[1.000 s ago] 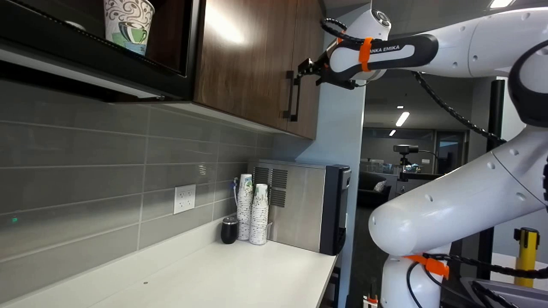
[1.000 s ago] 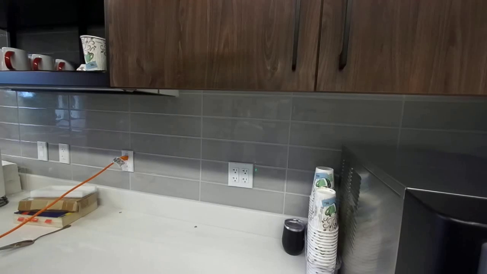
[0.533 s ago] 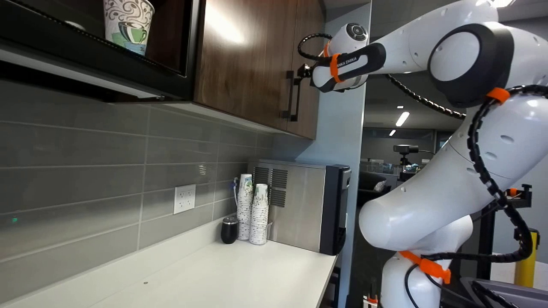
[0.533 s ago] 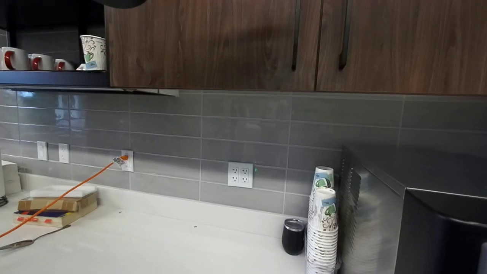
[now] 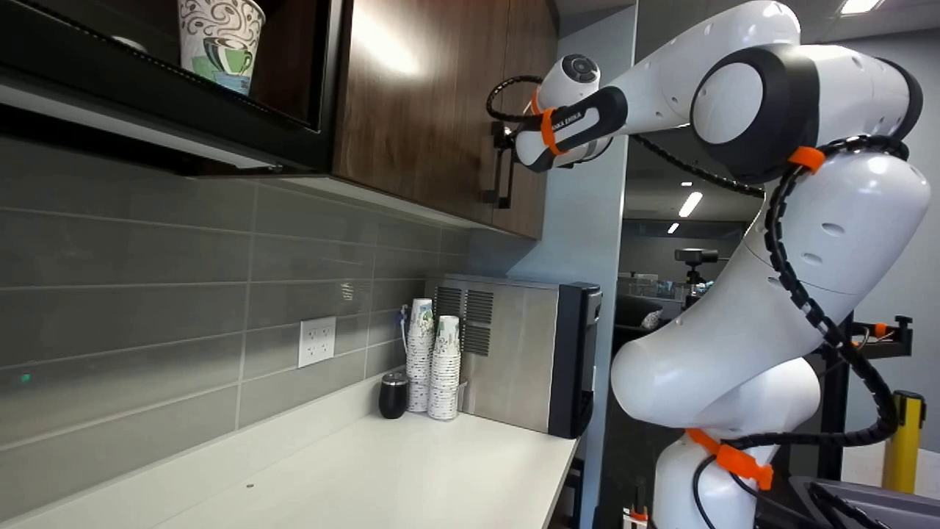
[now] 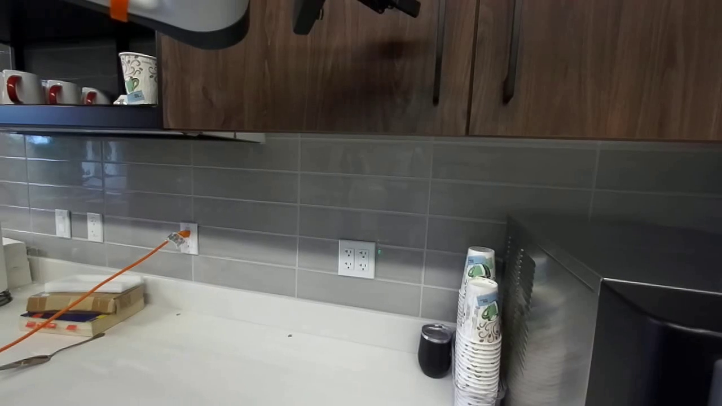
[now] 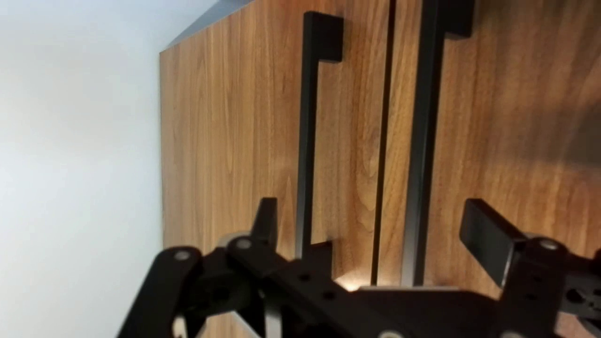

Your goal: Open the cupboard the close it

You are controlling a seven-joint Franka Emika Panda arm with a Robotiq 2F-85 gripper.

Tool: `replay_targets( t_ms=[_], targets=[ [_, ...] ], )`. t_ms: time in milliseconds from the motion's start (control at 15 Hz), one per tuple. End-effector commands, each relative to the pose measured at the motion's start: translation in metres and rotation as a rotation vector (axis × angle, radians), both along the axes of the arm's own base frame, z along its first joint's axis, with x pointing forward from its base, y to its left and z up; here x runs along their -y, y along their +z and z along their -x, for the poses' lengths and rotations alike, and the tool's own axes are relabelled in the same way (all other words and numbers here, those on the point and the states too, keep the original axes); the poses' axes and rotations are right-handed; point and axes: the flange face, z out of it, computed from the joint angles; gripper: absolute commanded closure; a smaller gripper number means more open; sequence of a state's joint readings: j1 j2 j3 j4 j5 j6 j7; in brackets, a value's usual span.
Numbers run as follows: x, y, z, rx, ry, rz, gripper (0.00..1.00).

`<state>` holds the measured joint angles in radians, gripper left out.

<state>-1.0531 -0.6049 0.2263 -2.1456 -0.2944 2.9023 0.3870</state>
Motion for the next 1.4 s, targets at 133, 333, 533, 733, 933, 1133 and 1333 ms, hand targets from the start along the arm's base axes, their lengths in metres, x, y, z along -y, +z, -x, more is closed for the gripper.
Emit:
replay_targets(
  t_ms=[133,333,533,733,933,1133,1333],
  targets=[
    [0.014,-0.001,-0.032,-0.032,0.033,-0.013,0.00],
    [0.024,-0.002,-0.038,-0.035,0.041,-0.023,0.00],
    [0.035,-0.004,-0.040,-0.037,0.034,-0.026,0.00],
    [0.046,-0.005,-0.037,-0.037,0.022,-0.030,0.00],
    [0.057,-0.008,-0.034,-0.034,-0.002,-0.036,0.00],
    [0.065,-0.012,-0.030,-0.036,-0.030,-0.033,0.00],
    [0.059,-0.017,-0.027,-0.045,-0.055,-0.026,0.00]
  ],
)
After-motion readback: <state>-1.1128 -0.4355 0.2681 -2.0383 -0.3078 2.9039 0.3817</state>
